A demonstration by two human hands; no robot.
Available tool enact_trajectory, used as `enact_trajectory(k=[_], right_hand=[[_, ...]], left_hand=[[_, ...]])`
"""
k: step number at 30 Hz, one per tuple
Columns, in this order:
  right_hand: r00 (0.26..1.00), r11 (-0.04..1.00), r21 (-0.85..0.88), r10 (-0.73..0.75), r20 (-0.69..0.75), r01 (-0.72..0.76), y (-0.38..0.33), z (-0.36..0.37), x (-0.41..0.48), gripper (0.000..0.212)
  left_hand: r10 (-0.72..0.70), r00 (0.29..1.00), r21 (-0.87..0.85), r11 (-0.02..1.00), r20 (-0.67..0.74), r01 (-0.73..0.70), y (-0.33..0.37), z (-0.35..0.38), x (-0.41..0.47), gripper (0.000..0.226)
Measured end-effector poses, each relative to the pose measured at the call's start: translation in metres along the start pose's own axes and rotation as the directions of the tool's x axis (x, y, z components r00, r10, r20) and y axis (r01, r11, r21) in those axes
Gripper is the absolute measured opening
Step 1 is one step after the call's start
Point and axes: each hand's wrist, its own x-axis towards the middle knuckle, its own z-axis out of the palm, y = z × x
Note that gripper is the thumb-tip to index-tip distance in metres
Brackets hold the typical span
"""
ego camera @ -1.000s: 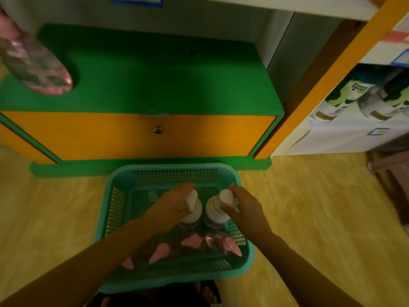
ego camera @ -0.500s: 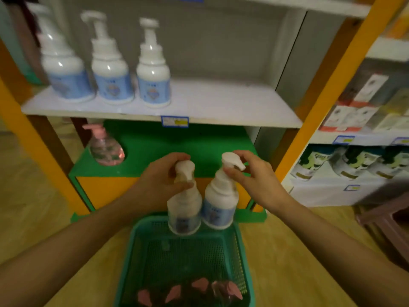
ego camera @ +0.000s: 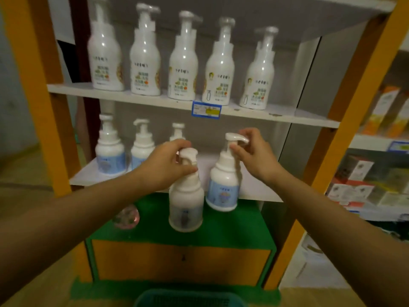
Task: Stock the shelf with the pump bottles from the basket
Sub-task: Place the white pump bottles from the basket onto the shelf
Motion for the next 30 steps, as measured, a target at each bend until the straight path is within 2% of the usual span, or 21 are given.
enact_trajectory(k=[3,8,12,17,22,25,27,29,30], right_hand=[[0.997,0.993,0.113,0.053,-0.057,-0.046,0.000,0.013,0.023,0.034],[0.992,0.980,0.195,0.069,-0.104,-0.047,0.013,0.041,0.050,0.027],[0.995,0.977,0.204,0.072,-0.075,-0.055,0.027,0.058,0.066,0.027],[0.994,0.974,0.222,0.068,-0.087,-0.048,0.039,0.068,0.083,0.032],[0.997,0.966,0.251,0.073,-0.022,-0.065,0.040,0.070,0.094,0.037],[0.994,0.954,0.280,0.105,0.018,-0.105,0.039,0.072,0.088,0.047],[0.991,0.983,0.175,0.078,-0.104,-0.059,0.040,0.072,0.072,0.052],[0.961,0.998,0.051,-0.010,-0.277,0.025,0.044,0.069,0.047,0.042],[0.956,0.999,0.032,-0.031,-0.292,0.042,0.048,0.066,0.034,0.037]], left_hand=[[-0.006,1.000,-0.036,0.999,-0.017,0.006,0.002,-0.009,0.017,0.052],[-0.031,0.998,-0.083,0.996,-0.061,0.026,-0.006,-0.014,0.035,0.059],[-0.078,0.995,-0.144,0.987,-0.064,0.068,-0.017,-0.016,0.046,0.060],[-0.075,0.994,-0.127,0.990,-0.075,0.065,-0.028,-0.016,0.054,0.061],[-0.047,0.995,-0.100,0.994,-0.085,0.039,-0.034,-0.015,0.055,0.060],[-0.043,0.994,-0.109,0.993,-0.101,0.032,-0.031,-0.013,0.055,0.061],[-0.029,0.994,-0.111,0.994,-0.107,0.017,-0.026,-0.011,0.053,0.061],[-0.018,0.996,-0.121,0.993,-0.091,0.006,-0.020,-0.009,0.051,0.060],[-0.011,0.997,-0.120,0.993,-0.078,0.002,-0.016,-0.007,0.050,0.058]])
